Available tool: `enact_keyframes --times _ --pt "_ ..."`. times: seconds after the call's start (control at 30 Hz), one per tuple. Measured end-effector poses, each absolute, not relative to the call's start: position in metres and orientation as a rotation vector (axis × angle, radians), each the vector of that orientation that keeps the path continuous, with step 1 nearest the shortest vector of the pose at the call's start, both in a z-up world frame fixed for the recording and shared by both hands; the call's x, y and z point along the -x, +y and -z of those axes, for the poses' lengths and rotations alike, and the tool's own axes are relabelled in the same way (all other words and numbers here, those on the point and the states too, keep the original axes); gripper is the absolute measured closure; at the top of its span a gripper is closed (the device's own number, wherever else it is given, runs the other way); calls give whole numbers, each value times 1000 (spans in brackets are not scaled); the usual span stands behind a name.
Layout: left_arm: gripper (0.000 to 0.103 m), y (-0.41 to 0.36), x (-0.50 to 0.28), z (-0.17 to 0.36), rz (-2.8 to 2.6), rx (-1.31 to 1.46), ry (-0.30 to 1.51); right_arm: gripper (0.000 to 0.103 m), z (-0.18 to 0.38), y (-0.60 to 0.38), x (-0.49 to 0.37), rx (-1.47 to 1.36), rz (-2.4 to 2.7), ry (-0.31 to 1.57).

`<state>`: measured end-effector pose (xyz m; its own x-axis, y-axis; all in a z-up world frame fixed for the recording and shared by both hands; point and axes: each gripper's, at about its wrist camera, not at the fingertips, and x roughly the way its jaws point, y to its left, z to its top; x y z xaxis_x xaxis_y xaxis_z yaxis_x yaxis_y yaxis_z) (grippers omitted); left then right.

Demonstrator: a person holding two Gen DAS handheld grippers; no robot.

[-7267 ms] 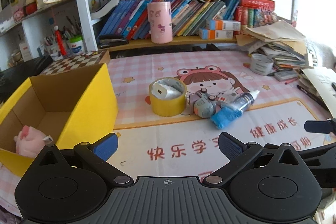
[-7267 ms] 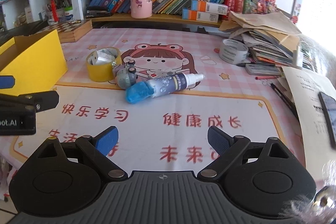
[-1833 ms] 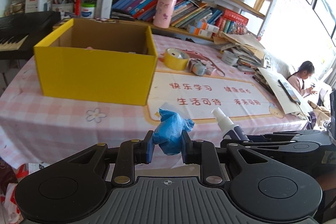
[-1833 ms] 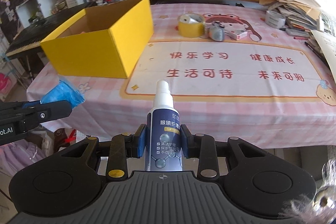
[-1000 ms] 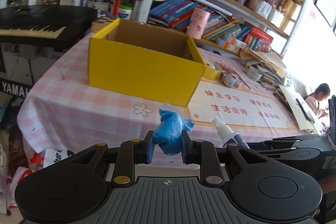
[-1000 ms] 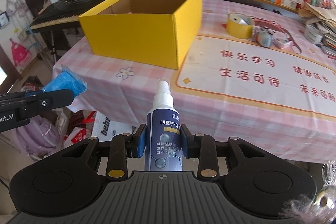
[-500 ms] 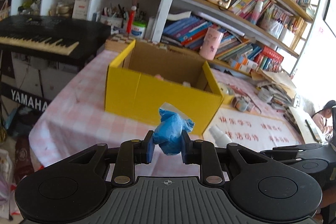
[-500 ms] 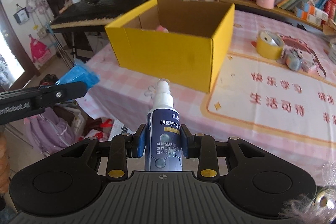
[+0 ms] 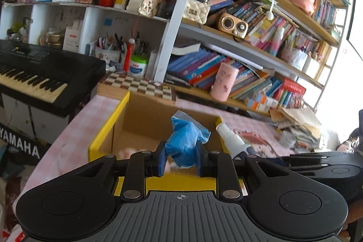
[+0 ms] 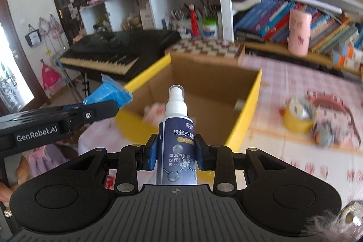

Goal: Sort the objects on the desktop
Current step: 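Carry the blue cloth with the left gripper while the right gripper carries the spray bottle to the box, then lower the cloth and spray bottle into the yellow box and open both grippers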

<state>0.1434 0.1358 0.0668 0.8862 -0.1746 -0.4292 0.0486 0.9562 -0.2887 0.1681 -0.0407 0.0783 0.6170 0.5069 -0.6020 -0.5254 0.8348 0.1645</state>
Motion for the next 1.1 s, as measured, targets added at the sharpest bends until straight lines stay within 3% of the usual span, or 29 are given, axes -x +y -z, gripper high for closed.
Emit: enact_keyframes --times 0.2,0.57,1.1 --pt "80 134 -195 -70 108 227 454 73 -82 -36 -227 71 -610 640" --pt "79 128 -274 -45 46 114 597 73 -40 -15 -301 206 -688 694" --pt "78 115 -344 -4 67 -66 859 73 8 40 -354 662 -889 781"
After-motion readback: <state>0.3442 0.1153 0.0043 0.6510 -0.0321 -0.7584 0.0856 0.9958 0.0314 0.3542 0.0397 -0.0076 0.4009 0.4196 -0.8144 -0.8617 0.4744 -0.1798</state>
